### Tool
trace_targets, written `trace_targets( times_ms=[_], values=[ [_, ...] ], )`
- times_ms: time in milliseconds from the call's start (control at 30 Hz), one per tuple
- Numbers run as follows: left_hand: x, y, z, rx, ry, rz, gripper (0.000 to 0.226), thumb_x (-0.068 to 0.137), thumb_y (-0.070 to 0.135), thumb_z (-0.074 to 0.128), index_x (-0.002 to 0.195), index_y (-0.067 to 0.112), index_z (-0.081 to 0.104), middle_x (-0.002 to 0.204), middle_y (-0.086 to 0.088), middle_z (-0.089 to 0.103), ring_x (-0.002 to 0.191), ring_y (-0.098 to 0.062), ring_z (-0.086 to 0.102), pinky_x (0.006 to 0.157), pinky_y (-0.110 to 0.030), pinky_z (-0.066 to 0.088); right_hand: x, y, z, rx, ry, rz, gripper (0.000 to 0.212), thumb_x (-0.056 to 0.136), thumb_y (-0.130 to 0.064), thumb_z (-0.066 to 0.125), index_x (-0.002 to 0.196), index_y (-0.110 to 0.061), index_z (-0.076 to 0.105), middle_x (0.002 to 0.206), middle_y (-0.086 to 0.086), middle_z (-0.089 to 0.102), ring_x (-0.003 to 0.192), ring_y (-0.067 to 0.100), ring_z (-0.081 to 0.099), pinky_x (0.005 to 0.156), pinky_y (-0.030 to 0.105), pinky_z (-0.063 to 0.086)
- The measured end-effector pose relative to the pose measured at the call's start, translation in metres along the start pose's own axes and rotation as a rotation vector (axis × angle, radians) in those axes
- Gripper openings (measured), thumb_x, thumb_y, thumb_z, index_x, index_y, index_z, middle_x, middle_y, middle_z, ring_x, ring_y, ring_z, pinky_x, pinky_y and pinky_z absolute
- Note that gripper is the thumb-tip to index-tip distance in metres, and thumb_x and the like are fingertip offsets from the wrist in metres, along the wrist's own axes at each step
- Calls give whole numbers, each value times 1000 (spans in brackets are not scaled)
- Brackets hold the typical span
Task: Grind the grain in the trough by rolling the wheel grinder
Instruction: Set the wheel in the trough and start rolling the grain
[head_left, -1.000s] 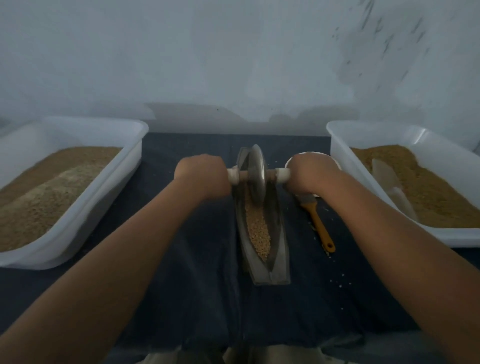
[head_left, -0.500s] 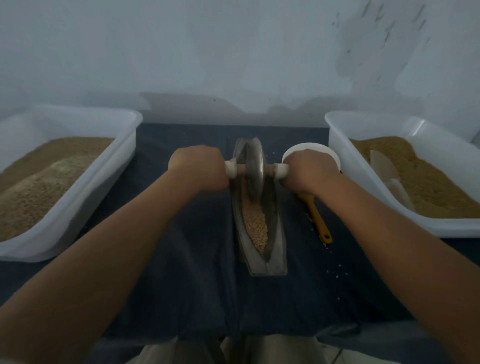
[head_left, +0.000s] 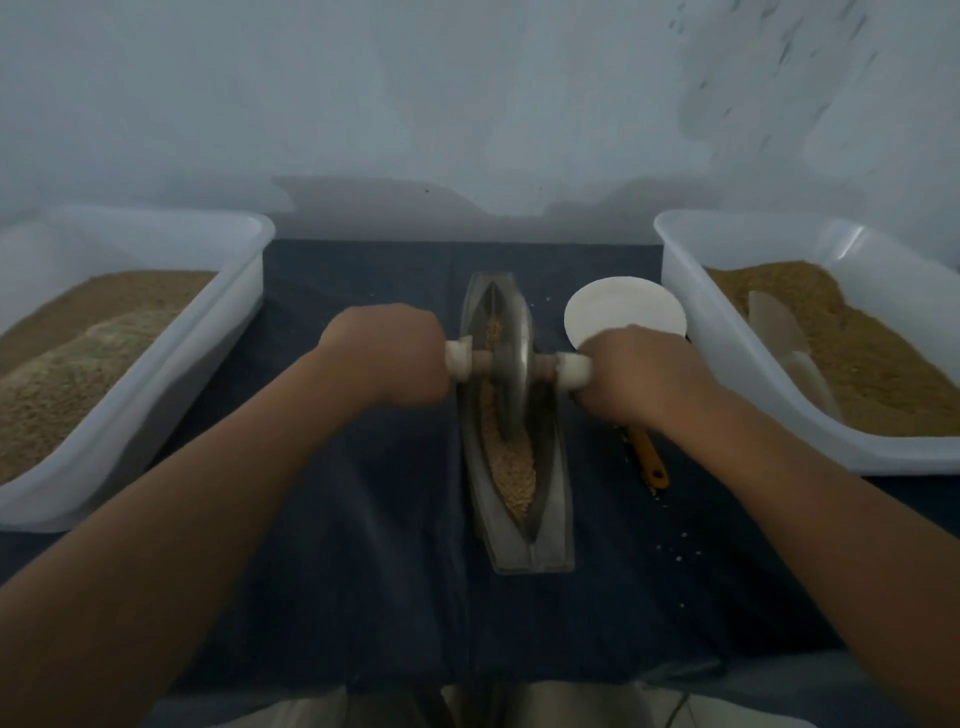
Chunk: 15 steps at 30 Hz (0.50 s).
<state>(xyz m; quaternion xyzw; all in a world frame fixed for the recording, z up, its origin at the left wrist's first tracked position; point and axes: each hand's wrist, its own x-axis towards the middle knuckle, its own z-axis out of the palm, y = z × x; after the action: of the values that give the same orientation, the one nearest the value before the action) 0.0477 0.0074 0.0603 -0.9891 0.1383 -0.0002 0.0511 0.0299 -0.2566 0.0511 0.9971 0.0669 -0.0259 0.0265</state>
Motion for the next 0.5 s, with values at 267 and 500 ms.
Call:
trace_targets(
  times_ms=[267, 500],
  values=[
    [15, -11, 7, -171, -76, -95, 24, 79, 46, 64, 81, 22, 62, 83, 4, 64, 78, -23, 64, 71, -34, 52, 39, -12, -25, -137, 181, -56, 25, 87, -36, 71, 69, -28, 54, 71, -4, 57, 61, 14, 51, 55, 30, 34],
    [-50, -6, 27, -133, -116, 42, 29, 68, 51, 53, 64, 23, 59, 58, 9, 58, 53, -6, 55, 47, -23, 36, -48, 7, -8, -89, 64, -207, 24, 86, -47, 66, 69, -36, 53, 65, -10, 53, 56, 2, 46, 47, 25, 28]
  ],
)
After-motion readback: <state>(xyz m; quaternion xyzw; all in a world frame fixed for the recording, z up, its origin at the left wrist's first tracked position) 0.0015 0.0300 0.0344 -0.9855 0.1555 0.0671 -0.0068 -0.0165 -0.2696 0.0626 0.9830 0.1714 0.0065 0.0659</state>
